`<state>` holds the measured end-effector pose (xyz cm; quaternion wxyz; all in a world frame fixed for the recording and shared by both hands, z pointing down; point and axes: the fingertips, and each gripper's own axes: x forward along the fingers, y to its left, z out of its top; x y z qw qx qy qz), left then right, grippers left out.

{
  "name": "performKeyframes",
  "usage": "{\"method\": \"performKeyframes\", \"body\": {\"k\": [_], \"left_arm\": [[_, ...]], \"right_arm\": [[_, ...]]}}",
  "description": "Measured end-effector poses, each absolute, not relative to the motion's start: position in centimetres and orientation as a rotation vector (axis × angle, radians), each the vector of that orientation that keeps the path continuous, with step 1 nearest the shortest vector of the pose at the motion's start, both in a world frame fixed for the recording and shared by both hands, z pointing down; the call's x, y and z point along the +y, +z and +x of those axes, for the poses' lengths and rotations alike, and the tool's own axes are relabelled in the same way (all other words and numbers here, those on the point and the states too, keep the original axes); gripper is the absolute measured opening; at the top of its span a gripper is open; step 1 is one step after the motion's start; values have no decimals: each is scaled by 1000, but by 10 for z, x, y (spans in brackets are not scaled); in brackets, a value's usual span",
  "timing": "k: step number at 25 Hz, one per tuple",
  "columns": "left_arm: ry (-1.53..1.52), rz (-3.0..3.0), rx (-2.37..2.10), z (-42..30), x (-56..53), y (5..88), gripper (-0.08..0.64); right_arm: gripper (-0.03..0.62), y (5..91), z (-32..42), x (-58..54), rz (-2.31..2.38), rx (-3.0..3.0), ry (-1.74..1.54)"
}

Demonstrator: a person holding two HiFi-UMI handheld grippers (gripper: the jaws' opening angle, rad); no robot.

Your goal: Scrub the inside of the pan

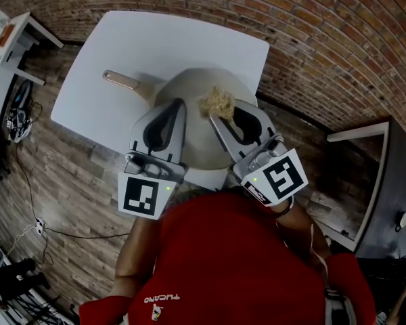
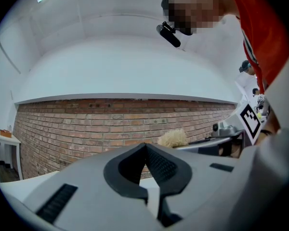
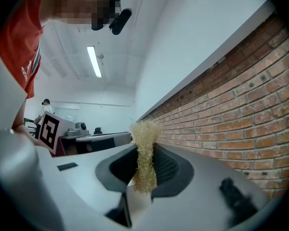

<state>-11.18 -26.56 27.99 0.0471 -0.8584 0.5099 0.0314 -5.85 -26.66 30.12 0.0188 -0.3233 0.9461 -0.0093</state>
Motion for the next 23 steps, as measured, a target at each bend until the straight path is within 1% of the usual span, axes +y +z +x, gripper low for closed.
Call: {"method": "performKeyframes", "body": {"k": [23], "left_arm": [[82, -2626, 1548, -110, -266, 284, 12]], "right_arm": [[84, 306, -57, -263, -997, 2954, -40]]}}
